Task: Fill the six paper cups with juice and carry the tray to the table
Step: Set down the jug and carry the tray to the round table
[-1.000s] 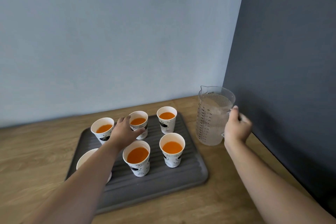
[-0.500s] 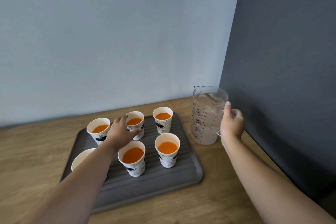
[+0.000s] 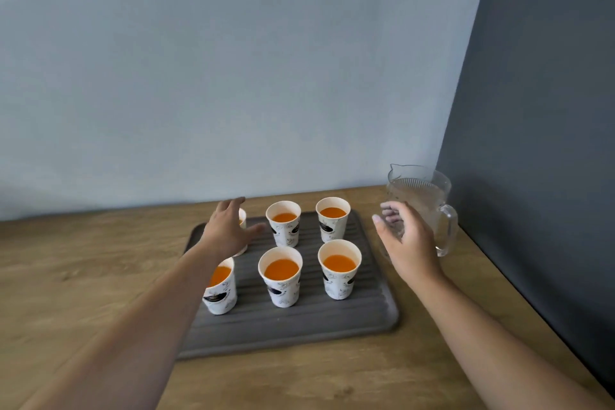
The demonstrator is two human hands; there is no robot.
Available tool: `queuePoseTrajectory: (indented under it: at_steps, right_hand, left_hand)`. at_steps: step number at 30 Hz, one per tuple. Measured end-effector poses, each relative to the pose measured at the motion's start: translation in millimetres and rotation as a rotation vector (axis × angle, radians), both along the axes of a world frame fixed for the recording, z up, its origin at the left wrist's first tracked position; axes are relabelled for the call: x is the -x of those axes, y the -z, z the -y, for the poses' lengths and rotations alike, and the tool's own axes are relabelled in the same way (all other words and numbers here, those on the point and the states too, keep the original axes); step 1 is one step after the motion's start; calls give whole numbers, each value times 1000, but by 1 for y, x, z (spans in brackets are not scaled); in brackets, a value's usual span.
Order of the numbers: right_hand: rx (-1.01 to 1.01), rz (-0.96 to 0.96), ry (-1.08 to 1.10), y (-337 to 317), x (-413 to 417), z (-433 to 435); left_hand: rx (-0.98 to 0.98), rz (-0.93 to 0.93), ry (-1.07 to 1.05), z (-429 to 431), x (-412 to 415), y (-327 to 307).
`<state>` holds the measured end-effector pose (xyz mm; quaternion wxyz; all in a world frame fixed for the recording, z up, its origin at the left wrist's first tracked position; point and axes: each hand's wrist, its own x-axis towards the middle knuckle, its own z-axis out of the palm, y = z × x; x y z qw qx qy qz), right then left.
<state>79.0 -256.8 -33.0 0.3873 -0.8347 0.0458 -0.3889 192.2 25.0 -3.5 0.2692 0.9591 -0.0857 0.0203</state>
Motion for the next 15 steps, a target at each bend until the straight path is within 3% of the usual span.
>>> queuePoseTrajectory:
  at_steps: [5, 15]
  right_hand:
    - [-14, -349, -11, 33, -2, 1]
    - [97, -640, -40, 68, -16, 0]
  left_hand:
    - [75, -18, -132, -52, 9, 9]
    - [113, -170, -305, -126, 16, 72]
